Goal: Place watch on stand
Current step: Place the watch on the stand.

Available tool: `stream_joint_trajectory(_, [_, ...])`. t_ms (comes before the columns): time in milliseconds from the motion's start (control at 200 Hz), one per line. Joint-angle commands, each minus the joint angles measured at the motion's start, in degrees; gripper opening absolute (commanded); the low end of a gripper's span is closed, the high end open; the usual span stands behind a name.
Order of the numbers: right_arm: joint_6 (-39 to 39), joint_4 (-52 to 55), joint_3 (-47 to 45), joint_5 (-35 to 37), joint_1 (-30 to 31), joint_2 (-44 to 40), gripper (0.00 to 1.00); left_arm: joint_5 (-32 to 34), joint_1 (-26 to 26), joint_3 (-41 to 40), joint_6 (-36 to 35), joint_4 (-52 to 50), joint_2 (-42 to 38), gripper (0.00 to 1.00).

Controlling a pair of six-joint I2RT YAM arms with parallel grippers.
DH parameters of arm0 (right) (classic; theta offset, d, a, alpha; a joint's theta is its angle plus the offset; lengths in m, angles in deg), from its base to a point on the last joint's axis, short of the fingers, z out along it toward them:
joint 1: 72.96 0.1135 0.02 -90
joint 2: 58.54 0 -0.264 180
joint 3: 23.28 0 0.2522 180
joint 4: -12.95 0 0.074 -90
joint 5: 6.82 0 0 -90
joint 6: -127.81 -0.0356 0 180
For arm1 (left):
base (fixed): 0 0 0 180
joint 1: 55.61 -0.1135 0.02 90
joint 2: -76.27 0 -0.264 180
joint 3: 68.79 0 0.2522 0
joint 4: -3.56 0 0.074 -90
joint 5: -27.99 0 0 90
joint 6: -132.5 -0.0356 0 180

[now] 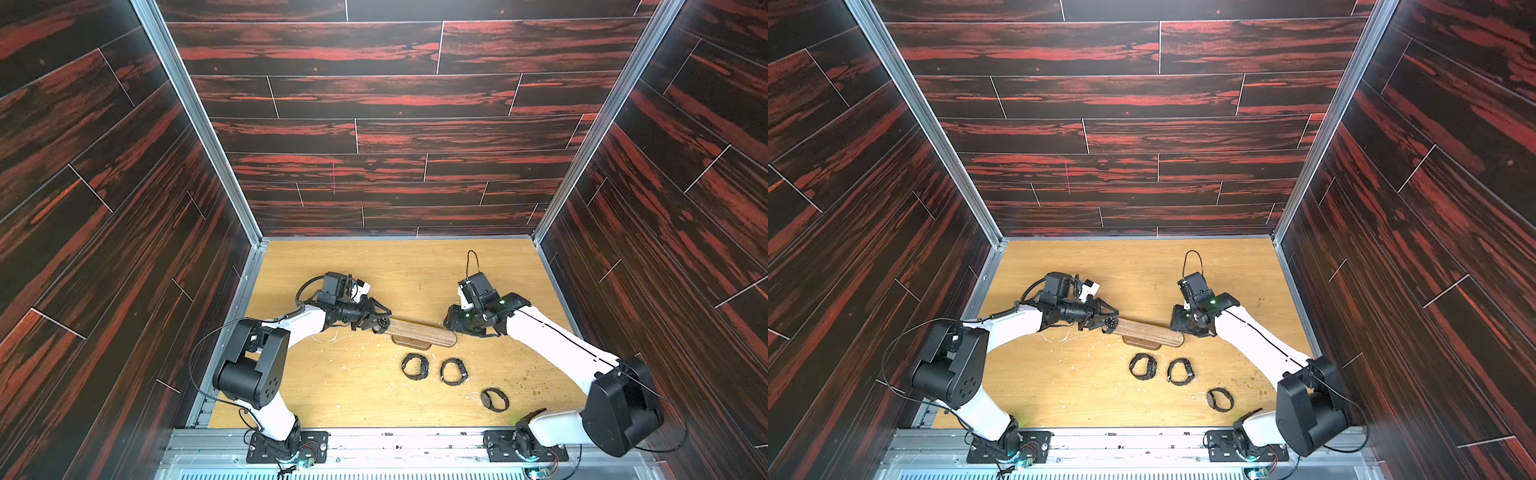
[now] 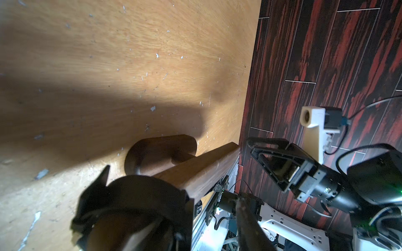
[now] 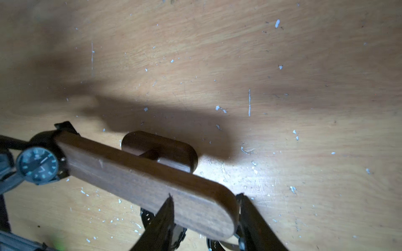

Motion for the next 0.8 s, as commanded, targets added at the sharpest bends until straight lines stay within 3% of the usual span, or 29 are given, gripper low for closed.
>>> stream_joint_trajectory(0, [1.1,3.2,2.7,2.4,3.0,-0.9,0.50,0.2,-0.3,1.4,-1.0,-2.8,1.0,0.45])
stream_joint_trajectory(246, [-0.7,5.0,3.2,2.7,5.7,-1.6,0.48,0.8,-0.3,2.0,-1.1,-3.2,1.8,0.47])
stream_joint_trajectory(611, [-2.0,3.4,-1.2,-1.2,9.6,-3.6,0.14,2.1,-0.3,2.7,-2.1,-5.0,2.6,0.51])
stream_joint_trajectory(797, [-3.4,1.1,-2.1,-2.7,14.4,-1.8,0.07,2.2,-0.3,2.7,-2.1,-5.2,1.9,0.51])
